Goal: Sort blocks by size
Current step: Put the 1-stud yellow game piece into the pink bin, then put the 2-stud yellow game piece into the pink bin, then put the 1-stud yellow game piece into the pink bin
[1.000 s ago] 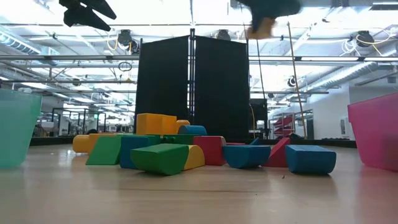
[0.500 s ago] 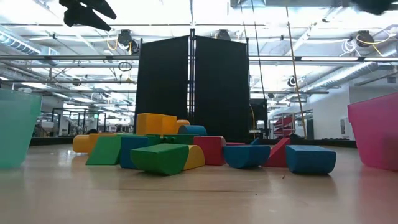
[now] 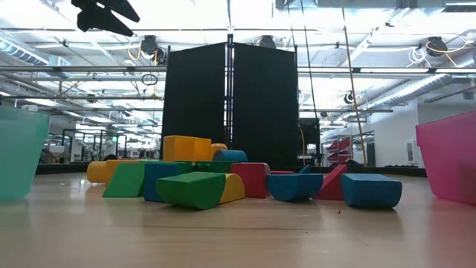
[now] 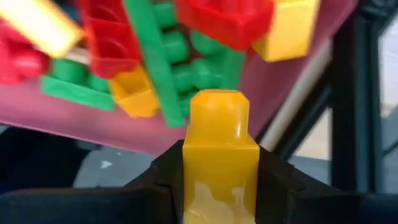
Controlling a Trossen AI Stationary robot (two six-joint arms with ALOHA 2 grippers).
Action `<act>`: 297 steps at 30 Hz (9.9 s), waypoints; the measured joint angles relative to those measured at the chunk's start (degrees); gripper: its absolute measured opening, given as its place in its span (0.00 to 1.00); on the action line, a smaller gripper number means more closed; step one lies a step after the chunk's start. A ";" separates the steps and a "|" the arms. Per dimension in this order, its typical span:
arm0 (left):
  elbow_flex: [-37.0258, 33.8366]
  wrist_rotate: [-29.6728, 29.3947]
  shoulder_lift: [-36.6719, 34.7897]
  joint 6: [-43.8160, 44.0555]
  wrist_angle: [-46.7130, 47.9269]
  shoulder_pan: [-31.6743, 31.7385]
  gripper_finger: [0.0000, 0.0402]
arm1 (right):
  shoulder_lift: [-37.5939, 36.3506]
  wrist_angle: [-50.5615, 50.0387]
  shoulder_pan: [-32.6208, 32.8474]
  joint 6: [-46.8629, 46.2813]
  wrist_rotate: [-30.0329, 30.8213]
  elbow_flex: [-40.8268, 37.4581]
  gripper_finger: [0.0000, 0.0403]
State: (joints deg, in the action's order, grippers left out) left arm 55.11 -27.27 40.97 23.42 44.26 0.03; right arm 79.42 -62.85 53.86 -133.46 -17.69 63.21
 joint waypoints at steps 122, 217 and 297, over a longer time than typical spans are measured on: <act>-0.04 0.07 0.15 0.28 2.61 0.07 0.64 | 45.88 -10.51 -64.33 125.01 20.98 70.87 0.30; -0.04 3.08 0.26 -4.48 1.14 6.38 0.64 | 7.04 19.70 -45.95 69.35 26.69 2.96 0.80; -0.09 5.38 0.26 -1.25 4.75 6.32 0.64 | 51.73 25.87 -52.14 154.73 13.31 43.87 0.69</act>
State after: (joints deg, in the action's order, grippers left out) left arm 55.02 -21.89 41.23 22.17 49.01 6.35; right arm 131.15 -36.98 1.72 21.27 -4.38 107.08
